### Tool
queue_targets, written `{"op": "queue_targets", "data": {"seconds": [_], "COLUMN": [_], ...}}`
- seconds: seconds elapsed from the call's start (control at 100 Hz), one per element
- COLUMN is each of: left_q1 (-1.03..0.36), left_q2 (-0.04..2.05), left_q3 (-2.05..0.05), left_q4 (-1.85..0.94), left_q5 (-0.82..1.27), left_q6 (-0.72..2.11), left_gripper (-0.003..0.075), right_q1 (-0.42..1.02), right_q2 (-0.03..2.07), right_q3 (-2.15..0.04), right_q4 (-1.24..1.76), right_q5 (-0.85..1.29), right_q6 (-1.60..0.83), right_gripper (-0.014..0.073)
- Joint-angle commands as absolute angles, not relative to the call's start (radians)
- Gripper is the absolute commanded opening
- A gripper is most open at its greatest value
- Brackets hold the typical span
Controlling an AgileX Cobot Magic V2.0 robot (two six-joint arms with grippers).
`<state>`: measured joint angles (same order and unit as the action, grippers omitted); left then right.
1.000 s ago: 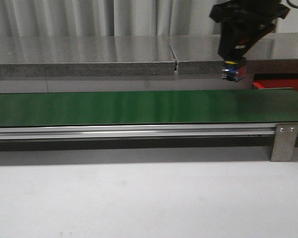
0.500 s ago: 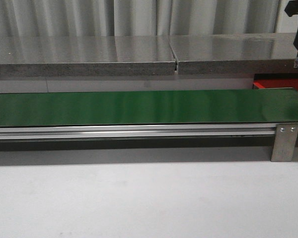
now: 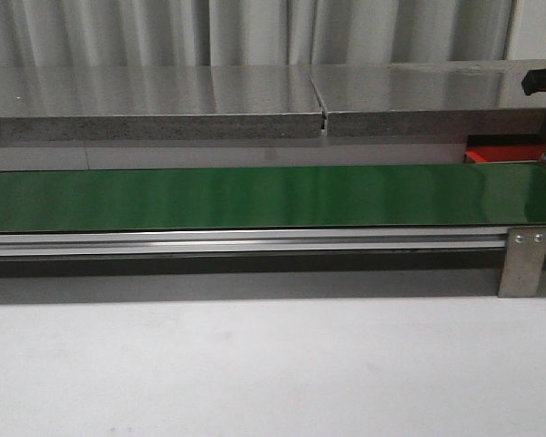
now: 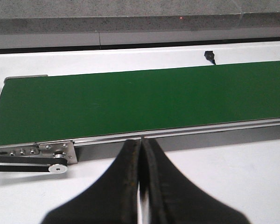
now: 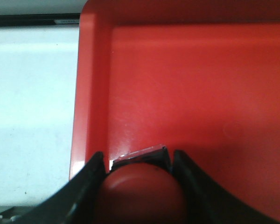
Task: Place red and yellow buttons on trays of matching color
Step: 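Carry the red button into the red tray and open the right gripper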
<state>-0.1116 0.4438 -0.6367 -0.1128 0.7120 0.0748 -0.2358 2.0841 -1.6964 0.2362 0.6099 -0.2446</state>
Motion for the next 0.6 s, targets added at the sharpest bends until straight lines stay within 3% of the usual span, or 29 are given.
{"op": "queue_targets", "data": {"seconds": [0.0,0.18,0.42,0.59], "left_q1": [-0.12,-0.12,-0.12,-0.12], "left_q2": [0.448,0.448,0.448,0.448], "left_q3": [-0.665,-0.665,-0.665,-0.665], "left_q4": [-0.122,-0.122,-0.122,-0.122], "left_q5": [0.643,0.641,0.641,0.641], "left_q6": [0.076,0.076,0.076,0.076], "left_gripper": [-0.0019,-0.0019,-0.0019,-0.0019], "right_q1": [-0.24,-0.24,-0.24,-0.24], "right_q2": [2.045,2.086,2.093,2.059], "right_q3": [-1.73,-1.736,-1.738,-1.736], "right_q4": [0.26,0.267,0.287,0.281], "right_q5": [0.524,0.499,0.508,0.513], "right_q6": [-0.243,-0.243,-0.243,-0.252], "right_gripper": [0.0216,0.0248,0.0596,0.0612]}}
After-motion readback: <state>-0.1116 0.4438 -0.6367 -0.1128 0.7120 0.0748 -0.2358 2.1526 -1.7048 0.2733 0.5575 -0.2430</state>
